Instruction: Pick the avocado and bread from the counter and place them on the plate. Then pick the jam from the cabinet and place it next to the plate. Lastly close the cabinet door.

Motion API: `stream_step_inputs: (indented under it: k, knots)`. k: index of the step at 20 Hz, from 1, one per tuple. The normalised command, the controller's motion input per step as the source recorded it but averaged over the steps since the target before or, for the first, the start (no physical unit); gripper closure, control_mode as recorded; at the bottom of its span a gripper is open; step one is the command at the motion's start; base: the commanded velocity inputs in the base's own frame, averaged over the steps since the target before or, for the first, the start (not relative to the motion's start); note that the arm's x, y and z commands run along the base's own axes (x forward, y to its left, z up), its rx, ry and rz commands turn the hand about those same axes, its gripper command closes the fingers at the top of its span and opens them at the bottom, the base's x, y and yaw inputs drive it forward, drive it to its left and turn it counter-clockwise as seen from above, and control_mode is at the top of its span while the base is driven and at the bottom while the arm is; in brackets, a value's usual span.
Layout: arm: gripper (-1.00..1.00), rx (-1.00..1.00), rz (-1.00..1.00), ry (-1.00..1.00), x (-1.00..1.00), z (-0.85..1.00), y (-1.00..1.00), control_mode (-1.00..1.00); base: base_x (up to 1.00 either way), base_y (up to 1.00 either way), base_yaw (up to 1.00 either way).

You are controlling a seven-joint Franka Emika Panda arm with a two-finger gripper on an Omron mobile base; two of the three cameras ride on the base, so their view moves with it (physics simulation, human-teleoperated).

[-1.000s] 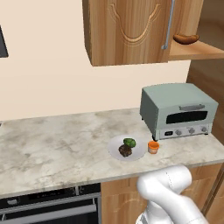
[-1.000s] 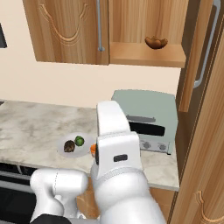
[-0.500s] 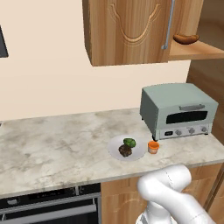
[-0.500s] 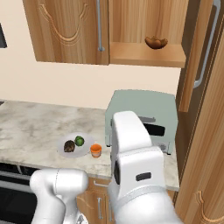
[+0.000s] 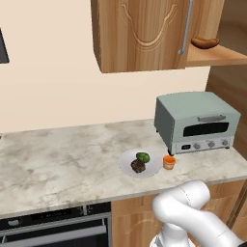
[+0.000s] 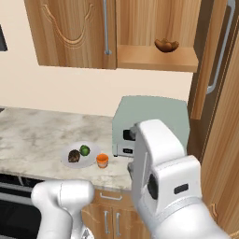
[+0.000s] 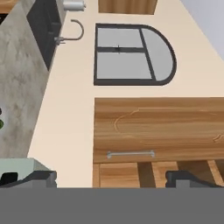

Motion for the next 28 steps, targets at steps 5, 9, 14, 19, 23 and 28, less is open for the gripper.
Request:
stream_step_inputs:
  k: [5,9,14,19,23,28]
  knots:
    - [-1.00,0.00,0.09,0.00,0.21,0.00,-0.12,-1.00,0.00,0.00,0.00]
    - [-1.00,0.00,0.05,0.00,0.39,0.00,0.00,-1.00,0.00,0.00,0.00]
    - [-1.00,0.00,0.07,0.00,0.28,0.00,-0.16,-1.00,0.00,0.00,0.00]
    - [-1.00,0.00,0.07,0.00,0.26,0.00,-0.27,-1.00,0.00,0.00,0.00]
    - [-1.00,0.00,0.07,0.00,0.21,0.00,-0.33,-1.00,0.00,0.00,0.00]
    - [-1.00,0.00,0.07,0.00,0.20,0.00,-0.27,-1.00,0.00,0.00,0.00]
